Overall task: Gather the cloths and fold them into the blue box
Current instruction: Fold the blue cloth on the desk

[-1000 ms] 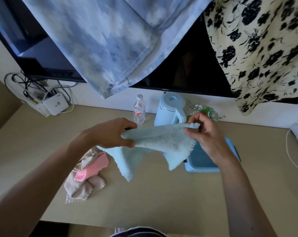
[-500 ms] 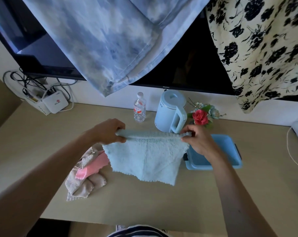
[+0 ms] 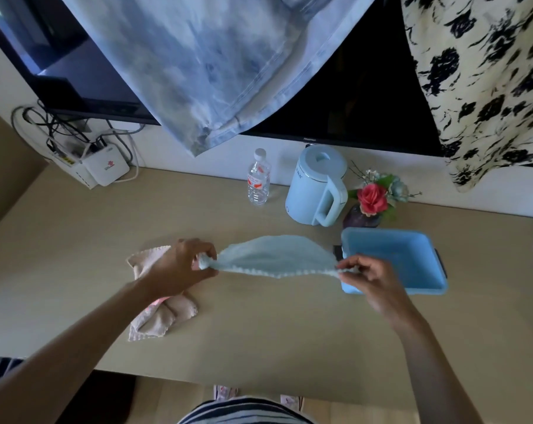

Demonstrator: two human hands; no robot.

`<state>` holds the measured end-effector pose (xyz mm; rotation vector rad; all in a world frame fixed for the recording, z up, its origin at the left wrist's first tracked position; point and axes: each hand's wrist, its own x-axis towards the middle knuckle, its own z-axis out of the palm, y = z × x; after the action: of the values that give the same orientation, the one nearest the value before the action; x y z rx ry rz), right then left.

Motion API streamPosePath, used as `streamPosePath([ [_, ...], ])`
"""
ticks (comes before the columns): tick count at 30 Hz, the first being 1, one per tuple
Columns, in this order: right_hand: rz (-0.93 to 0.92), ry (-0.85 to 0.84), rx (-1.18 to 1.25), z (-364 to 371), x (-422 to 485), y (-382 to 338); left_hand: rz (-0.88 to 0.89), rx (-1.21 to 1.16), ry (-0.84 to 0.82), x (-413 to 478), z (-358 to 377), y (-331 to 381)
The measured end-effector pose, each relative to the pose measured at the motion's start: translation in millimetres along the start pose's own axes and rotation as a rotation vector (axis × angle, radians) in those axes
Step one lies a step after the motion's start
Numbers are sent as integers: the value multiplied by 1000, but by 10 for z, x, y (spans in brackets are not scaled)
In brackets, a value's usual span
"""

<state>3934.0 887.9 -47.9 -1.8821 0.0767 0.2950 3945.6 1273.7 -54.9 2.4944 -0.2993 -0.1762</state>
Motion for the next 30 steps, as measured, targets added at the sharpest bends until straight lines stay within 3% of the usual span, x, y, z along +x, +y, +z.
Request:
streamPosePath([
  [6, 201, -172, -152, 234, -240, 771, -149, 28, -242, -351, 556, -254],
  [11, 416, -357, -256, 362, -373, 1246, -125, 137, -495, -452, 846, -475],
  [14, 444, -341, -261, 397, -385, 1411, -142, 120, -556, -456, 974, -526],
  [18, 425, -131, -230, 518, -299, 1537, -213, 76, -452, -422, 1170, -596],
  [23, 391, 48, -76, 705, -109, 1564, -332, -67, -187, -272, 1377, -593],
  [30, 386, 190, -139, 875, 141, 1646, -519, -174, 7, -140, 1570, -741],
])
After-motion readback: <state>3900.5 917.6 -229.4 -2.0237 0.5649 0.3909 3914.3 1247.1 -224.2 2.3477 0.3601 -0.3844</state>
